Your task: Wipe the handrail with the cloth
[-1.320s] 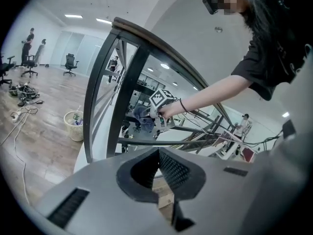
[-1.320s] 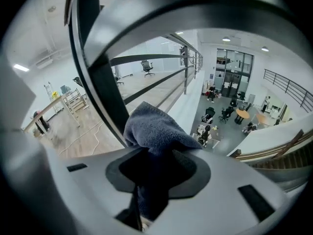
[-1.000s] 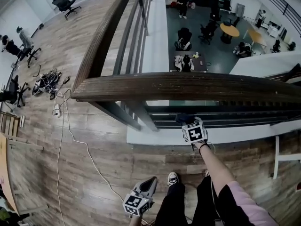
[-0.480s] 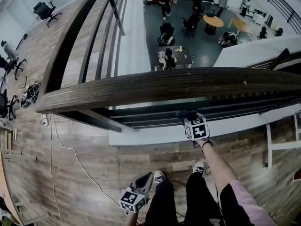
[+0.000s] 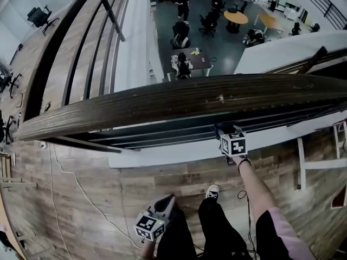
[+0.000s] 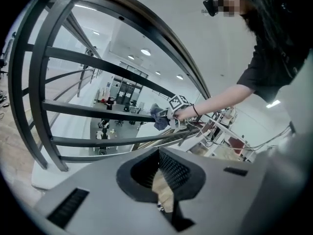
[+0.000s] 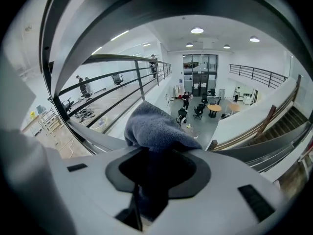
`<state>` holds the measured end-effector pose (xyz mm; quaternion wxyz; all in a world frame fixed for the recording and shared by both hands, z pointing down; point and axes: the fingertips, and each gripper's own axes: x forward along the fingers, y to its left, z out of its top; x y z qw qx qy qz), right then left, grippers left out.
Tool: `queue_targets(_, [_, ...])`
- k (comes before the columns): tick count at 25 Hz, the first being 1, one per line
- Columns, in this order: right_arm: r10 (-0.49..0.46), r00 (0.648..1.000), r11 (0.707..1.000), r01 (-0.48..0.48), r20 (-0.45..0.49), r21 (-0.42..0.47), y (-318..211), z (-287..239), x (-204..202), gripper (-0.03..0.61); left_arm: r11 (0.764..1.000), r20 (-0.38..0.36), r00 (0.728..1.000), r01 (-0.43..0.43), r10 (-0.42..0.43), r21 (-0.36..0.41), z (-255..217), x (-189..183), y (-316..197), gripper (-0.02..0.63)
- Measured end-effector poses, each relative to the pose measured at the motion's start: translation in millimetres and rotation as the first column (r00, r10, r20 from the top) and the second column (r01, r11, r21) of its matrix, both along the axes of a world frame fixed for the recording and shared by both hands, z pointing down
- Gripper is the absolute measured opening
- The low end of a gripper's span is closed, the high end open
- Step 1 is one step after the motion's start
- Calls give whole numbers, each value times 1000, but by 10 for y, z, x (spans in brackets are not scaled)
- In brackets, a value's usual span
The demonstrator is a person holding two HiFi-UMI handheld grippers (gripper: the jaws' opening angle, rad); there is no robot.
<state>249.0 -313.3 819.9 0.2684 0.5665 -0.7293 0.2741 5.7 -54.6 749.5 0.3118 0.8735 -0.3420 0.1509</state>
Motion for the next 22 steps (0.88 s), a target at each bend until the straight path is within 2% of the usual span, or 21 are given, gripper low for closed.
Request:
queue_targets(7, [39, 999, 999, -39, -11, 31, 5, 12, 1190, 103, 999, -8, 999, -35, 35, -20, 143, 882, -182, 0])
queue_targets(15, [175, 979, 984, -175, -103, 10, 128, -1, 2749, 103, 995, -35, 994, -101, 101, -11, 140, 1753, -388, 0])
queue_targets(19, [192, 969, 981, -195, -156, -3, 232, -1, 3216, 103, 991, -27, 991, -131, 130, -12, 153, 1959, -403, 0])
queue_targets(22, [214, 966, 976, -217, -143, -4, 295, 2, 3334, 103, 990, -16, 990, -137, 137, -17, 159, 2013, -408, 0])
